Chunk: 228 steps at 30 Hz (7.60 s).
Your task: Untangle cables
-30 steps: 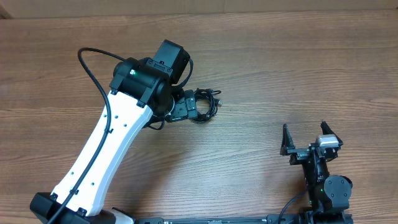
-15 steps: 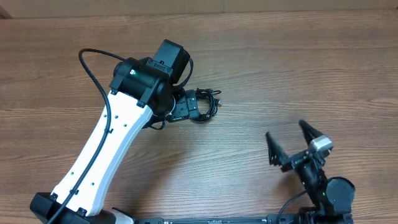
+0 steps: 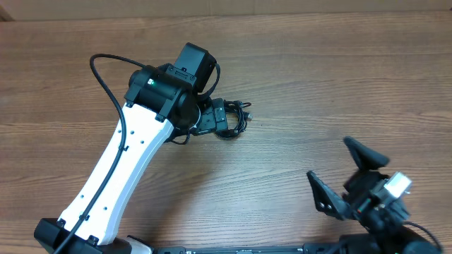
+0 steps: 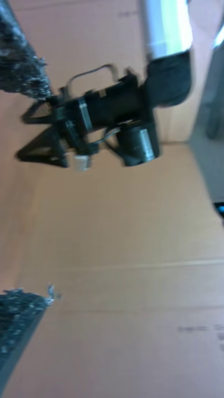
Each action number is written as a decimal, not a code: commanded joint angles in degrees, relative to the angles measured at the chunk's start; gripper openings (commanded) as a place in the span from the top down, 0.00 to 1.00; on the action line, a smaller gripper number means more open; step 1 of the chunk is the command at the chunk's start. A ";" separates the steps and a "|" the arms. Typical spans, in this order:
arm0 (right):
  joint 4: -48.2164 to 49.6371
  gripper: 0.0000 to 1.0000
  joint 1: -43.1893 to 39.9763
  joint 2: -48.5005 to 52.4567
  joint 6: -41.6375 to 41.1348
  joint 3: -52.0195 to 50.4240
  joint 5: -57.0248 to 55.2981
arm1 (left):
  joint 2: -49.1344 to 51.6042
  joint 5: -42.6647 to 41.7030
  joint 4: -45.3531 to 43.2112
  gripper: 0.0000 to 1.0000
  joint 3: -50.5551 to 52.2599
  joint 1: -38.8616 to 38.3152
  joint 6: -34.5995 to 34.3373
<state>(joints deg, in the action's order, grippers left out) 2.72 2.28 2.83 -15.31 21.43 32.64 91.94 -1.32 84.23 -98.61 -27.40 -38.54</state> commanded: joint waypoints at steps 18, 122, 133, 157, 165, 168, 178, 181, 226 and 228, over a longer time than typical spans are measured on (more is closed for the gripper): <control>-39.43 0.00 -0.04 49.81 4.81 47.32 47.15 | 0.24 -1.29 0.83 0.00 -0.50 -0.39 1.31; -59.58 0.11 20.55 100.39 -13.42 64.04 -16.76 | 25.07 -7.04 -21.51 0.57 -0.42 5.57 10.25; -59.56 0.11 20.55 100.39 -13.42 64.04 -16.76 | 25.07 -6.19 -24.17 0.57 4.04 5.49 10.23; -59.47 0.11 20.55 100.39 -13.42 64.02 -16.76 | 26.84 -5.53 -25.38 0.57 4.72 4.37 7.69; -59.36 0.11 20.55 100.39 -13.42 64.02 -16.79 | 30.58 -7.54 -26.27 0.60 4.72 4.11 7.69; -59.36 0.11 20.55 100.39 -13.40 64.02 -17.09 | 30.64 -7.52 -26.71 0.61 4.72 4.11 7.72; -59.39 0.11 20.55 100.39 -13.42 64.02 -17.62 | 30.67 -6.84 -27.32 0.71 4.76 4.07 7.69; -59.39 0.11 20.55 100.39 -13.42 64.02 -17.62 | 30.67 -6.86 -27.28 0.71 4.76 4.00 7.72; -59.36 0.11 20.55 100.39 -13.40 64.02 -17.64 | 32.44 -4.04 -29.70 0.85 5.44 3.41 7.91; -59.32 0.11 20.55 100.39 -13.40 64.02 -17.64 | 32.44 -4.02 -29.68 0.85 5.44 3.48 7.96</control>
<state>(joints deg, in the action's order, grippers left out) -56.97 22.55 103.18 -28.53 84.49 15.64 123.42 -6.15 54.61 -93.25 -23.66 -30.09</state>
